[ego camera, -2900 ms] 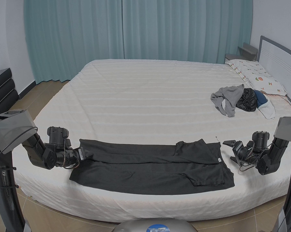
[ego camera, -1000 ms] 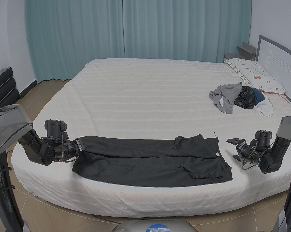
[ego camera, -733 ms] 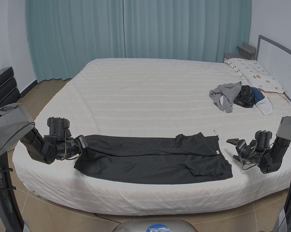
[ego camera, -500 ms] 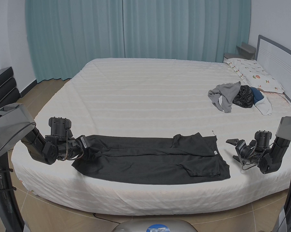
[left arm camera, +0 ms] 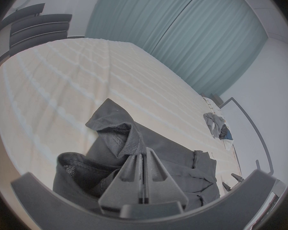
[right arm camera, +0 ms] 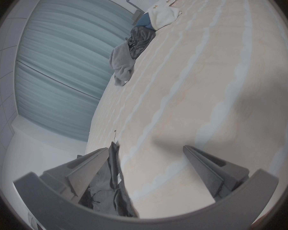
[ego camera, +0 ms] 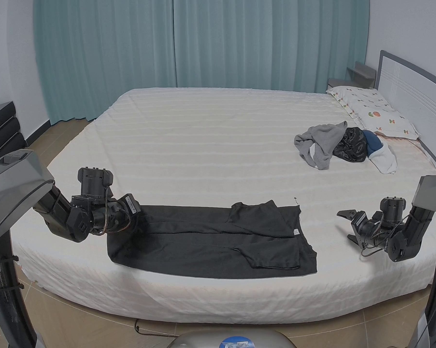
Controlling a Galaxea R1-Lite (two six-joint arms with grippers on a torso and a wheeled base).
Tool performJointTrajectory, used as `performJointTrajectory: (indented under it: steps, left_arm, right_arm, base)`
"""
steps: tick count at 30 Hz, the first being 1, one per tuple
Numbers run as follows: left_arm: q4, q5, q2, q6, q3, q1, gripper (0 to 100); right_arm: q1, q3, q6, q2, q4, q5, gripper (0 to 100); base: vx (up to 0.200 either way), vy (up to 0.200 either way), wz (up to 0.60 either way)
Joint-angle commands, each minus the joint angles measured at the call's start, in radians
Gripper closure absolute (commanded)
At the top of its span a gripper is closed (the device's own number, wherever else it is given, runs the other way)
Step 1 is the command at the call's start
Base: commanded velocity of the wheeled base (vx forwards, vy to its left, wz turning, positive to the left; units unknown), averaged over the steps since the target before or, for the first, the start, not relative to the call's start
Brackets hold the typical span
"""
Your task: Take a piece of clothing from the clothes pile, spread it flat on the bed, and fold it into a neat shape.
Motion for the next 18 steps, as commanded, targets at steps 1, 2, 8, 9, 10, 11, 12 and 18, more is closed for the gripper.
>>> performJointTrajectory:
  steps: [1,2,8,9,10,11,12,18]
  left_arm:
    - [0.048,0.015,-0.025,0.000,-0.044,-0.022,100]
    - [0.062,0.015,-0.028,0.000,-0.054,-0.028,100]
    - [0.175,0.043,-0.030,-0.020,-0.132,-0.100,100]
    - [0.200,0.056,-0.022,-0.026,-0.156,-0.125,100]
    - [0.211,0.063,-0.021,-0.026,-0.170,-0.137,100]
    - [0.218,0.066,-0.021,-0.026,-0.178,-0.143,100]
    - [0.243,0.076,-0.021,-0.026,-0.202,-0.159,100]
    - [0.347,0.089,0.013,-0.028,-0.290,-0.214,100]
  right_arm:
    - [0.000,0.001,0.000,0.002,0.000,0.000,0]
    - [-0.002,0.001,-0.002,0.002,0.000,0.000,0]
    - [0.000,0.002,-0.002,0.004,0.000,0.000,0]
    - [0.000,0.002,-0.002,0.004,0.000,0.000,0]
    - [0.000,0.004,-0.002,0.004,0.000,0.000,0]
    - [0.000,0.002,-0.003,0.002,0.000,0.000,0]
    - [0.000,0.002,-0.003,0.002,0.000,0.000,0]
    - [0.000,0.002,-0.003,0.004,0.000,0.000,0]
  base:
    - [0.000,-0.200,0.00]
    - [0.000,-0.200,0.00]
    - [0.000,-0.200,0.00]
    - [0.000,-0.200,0.00]
    - [0.000,-0.200,0.00]
    - [0.000,-0.200,0.00]
    - [0.000,-0.200,0.00]
    - [0.000,-0.200,0.00]
